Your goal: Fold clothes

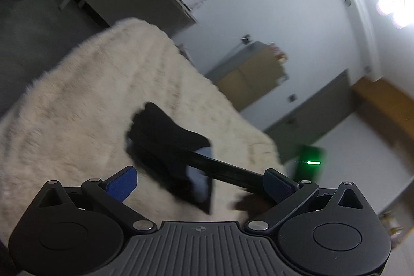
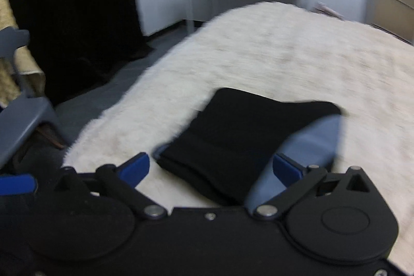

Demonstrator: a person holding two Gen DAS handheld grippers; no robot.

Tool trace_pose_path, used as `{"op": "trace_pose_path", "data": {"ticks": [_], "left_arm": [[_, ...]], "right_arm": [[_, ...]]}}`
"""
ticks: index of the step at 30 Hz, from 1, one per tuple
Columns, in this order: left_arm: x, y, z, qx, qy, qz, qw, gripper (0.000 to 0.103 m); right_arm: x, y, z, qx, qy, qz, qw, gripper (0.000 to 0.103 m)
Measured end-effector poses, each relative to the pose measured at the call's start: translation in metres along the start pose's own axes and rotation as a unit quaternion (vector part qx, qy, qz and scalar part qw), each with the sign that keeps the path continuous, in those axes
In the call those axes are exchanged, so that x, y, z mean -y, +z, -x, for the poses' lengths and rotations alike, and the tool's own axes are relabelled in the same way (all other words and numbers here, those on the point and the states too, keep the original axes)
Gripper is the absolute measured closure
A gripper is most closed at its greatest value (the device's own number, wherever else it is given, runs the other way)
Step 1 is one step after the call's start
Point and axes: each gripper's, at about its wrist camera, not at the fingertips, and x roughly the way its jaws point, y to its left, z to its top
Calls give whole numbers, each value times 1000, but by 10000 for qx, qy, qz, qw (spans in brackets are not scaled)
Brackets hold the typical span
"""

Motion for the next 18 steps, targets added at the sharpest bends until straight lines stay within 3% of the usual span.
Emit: {"op": "trace_pose_path", "data": {"ticks": [2, 5, 8, 12, 15, 18], "left_arm": [[8, 0, -1, 17, 287, -148, 9995, 0], [16, 1, -3, -33, 569, -258, 9980, 0], [22, 0, -6, -157, 882, -333, 9954, 0], [37, -1, -12, -344, 1243, -785, 9885, 0], [47, -1, -16, -568, 1298, -966, 9852, 0], [54, 2, -32, -1069, 1219, -1000, 9817, 0]], "right_arm": [[10, -1, 20, -103, -416, -387, 9983, 0], [19, -8, 48, -54, -600, -634, 9962, 0], [19, -13, 65, 17, -796, -565, 9952, 0], [11, -16, 82, -52, -927, -410, 9948, 0], [8, -15, 91, 59, -869, -384, 9955, 0], [10, -15, 91, 204, -844, -572, 9946, 0]]}}
